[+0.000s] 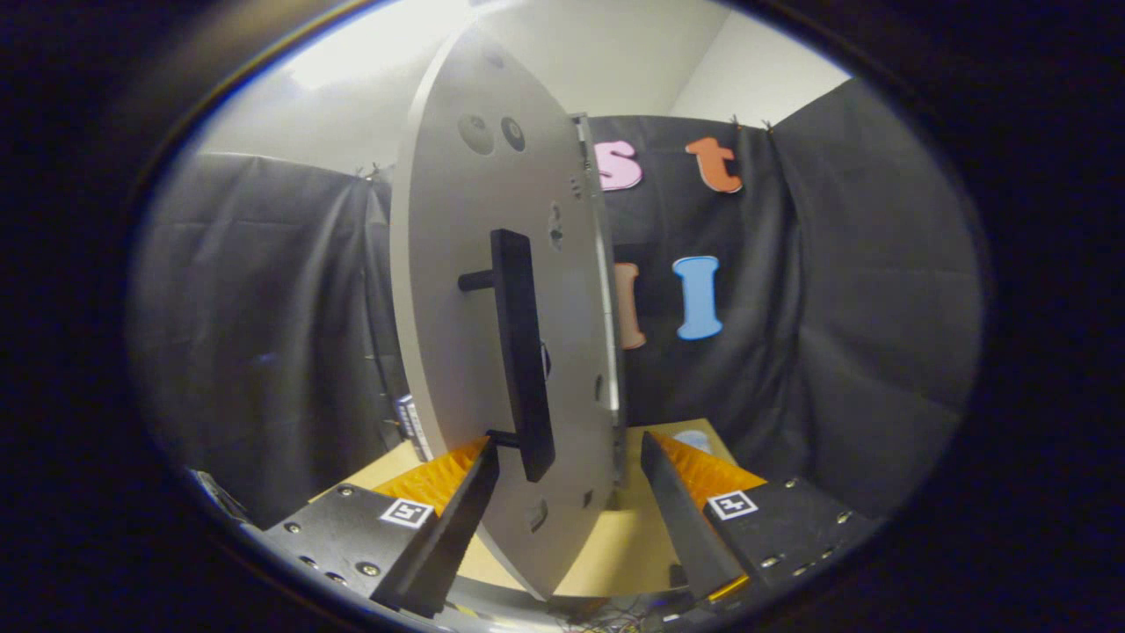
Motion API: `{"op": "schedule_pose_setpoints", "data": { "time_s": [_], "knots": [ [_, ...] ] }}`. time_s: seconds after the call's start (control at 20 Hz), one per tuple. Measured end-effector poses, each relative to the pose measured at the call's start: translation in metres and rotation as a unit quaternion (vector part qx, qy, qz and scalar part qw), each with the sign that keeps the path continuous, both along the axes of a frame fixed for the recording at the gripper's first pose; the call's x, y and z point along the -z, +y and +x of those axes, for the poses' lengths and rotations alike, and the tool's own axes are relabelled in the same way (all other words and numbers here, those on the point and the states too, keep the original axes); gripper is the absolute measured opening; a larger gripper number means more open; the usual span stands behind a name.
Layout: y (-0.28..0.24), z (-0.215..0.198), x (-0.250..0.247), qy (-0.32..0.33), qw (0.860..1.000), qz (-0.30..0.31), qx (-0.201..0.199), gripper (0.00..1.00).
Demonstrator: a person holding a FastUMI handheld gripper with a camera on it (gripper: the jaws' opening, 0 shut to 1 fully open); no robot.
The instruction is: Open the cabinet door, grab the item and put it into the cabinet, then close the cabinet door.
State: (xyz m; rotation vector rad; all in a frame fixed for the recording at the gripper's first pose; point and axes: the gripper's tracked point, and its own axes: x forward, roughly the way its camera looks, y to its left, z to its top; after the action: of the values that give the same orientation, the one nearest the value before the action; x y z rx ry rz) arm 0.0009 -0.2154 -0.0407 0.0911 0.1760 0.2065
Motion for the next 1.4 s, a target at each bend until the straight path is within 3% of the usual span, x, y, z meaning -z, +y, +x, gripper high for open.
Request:
{"op": "schedule_pose_setpoints", "data": {
  "time_s": [0.25,0.55,1.15,1.4],
  "knots": [
    [0.057,0.023,0.001,-0.009,0.998,-0.001,-0.061,0.97],
    [0.131,0.065,0.010,-0.007,0.996,0.010,-0.084,0.98],
    [0.237,0.183,0.024,-0.019,0.998,-0.033,-0.039,1.00],
    [0.246,0.200,0.021,-0.036,0.998,-0.046,0.029,1.00]
  ]
}}
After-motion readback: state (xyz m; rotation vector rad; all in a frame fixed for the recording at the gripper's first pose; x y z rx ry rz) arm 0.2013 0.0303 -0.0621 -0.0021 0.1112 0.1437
